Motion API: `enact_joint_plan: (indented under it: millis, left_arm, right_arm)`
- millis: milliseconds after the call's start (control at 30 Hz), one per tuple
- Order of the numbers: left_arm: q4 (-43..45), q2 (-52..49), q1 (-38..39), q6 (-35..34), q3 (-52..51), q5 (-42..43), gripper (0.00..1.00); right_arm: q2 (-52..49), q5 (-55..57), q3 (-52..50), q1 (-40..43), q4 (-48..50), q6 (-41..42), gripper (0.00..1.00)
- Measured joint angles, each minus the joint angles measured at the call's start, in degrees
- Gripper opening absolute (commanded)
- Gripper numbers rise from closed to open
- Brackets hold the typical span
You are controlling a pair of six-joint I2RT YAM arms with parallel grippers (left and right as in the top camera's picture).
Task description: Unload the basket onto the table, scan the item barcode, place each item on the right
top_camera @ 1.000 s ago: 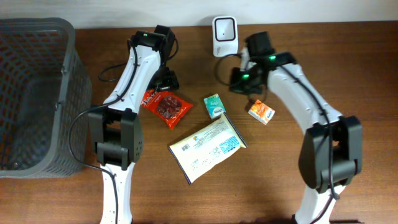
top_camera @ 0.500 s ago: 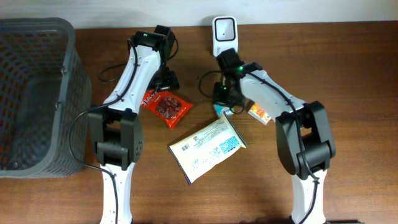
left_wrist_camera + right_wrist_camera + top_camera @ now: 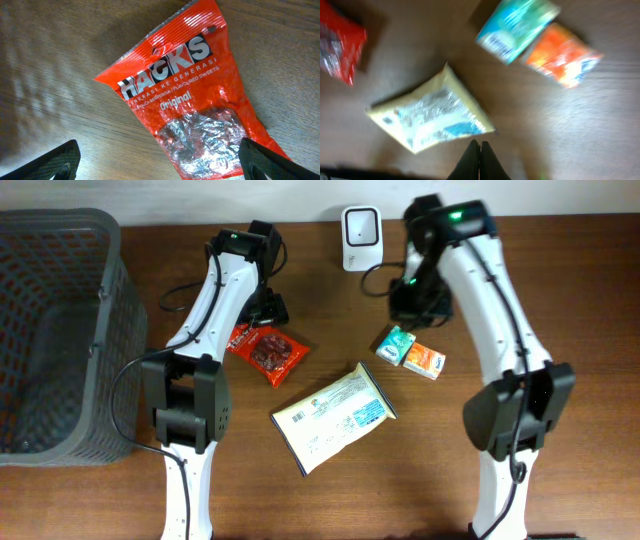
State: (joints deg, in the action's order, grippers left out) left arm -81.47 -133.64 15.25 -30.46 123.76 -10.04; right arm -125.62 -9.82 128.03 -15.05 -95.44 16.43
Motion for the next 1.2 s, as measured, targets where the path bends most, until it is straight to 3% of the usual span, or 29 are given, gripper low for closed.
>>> enact_joint_plan:
  millis: [200,300,333,367,500,633,733,767,800,833,900,933,967,1000,1033,1067,1133,1167,1200]
  left_arm:
    - [0.0,0.0,0.0,0.0,0.0,0.0,0.99]
    - [2.3,0.0,0.0,0.0,0.0,0.9,0.99]
    - [0.0,0.0,0.0,0.0,0.2,2.8,0.99]
    - [-3.0,0.0,0.0,0.8,0.2,5.9,0.93]
    - [-9.2,0.0,0.7,11.9,0.2,20.2,0.89]
    - [-11.5,3.1,6.1,16.3,0.2,22.0,0.85]
    - [-13.6,13.4,10.5,16.8,0.2,18.8,0.84]
    - [-15.3,18.3,11.7,16.7,0.2,18.1,0.84]
    - [-15.1,20.8,12.2,16.6,-0.1,17.8,0.84]
    - [-15.0,24.1,12.8,16.2,-3.1,17.3,0.79]
    - [-13.6,27.2,13.9,14.9,-11.5,16.7,0.8]
    - [-10.5,28.1,14.4,14.6,-16.9,16.6,0.87]
    - [-5.3,29.2,14.5,14.3,-23.9,16.4,0.85]
    - [-0.2,30.4,14.5,14.0,-30.3,16.2,0.8]
    - [5.8,32.1,14.5,13.4,-35.4,16.3,0.89]
    - [8.9,33.1,14.5,12.5,-38.5,16.4,0.93]
    - [15.8,35.5,14.5,9.1,-45.5,16.7,0.52]
    - [19.2,35.7,14.5,8.0,-48.8,16.8,0.22]
    - [20.6,35.7,14.4,7.0,-51.3,16.9,0.13]
  right_arm:
    - [0.8,0.3,-3.7,-7.9,-1.4,1.5,0.04]
    - [7.7,1.8,-4.5,-9.2,-1.6,1.8,0.04]
    - [11.0,2.1,-4.6,-9.4,-1.6,1.8,0.04]
    - [14.2,2.7,-4.7,-9.4,-1.6,1.8,0.04]
    - [18.4,4.5,-8.3,-9.4,-1.6,1.8,0.05]
    - [17.9,4.0,-17.2,-5.5,3.4,1.6,0.05]
    - [17.7,-0.9,-21.2,3.0,7.4,-1.9,0.05]
    - [17.7,-1.8,-22.1,4.5,8.1,-2.7,0.1]
    - [17.7,-2.3,-22.5,4.7,9.0,-3.1,0.22]
    - [17.7,-2.9,-22.8,4.6,10.5,-3.2,0.38]
    - [17.7,-2.7,-23.2,4.0,12.7,-4.1,0.64]
    - [17.7,-2.3,-23.3,4.0,13.3,-4.5,0.88]
    - [17.7,-2.1,-23.4,3.9,13.7,-4.6,0.93]
    - [17.7,-2.5,-23.6,3.9,14.8,-4.6,0.93]
    - [17.7,-3.3,-24.1,3.9,16.0,-4.7,0.93]
    - [17.7,-4.1,-25.6,3.7,17.8,-4.7,0.74]
    - [17.6,-5.8,-28.7,2.9,20.6,-4.7,0.32]
    - [17.4,-8.1,-31.9,1.9,23.6,-4.7,0.13]
    - [17.3,-9.6,-33.9,1.2,25.7,-4.5,0.05]
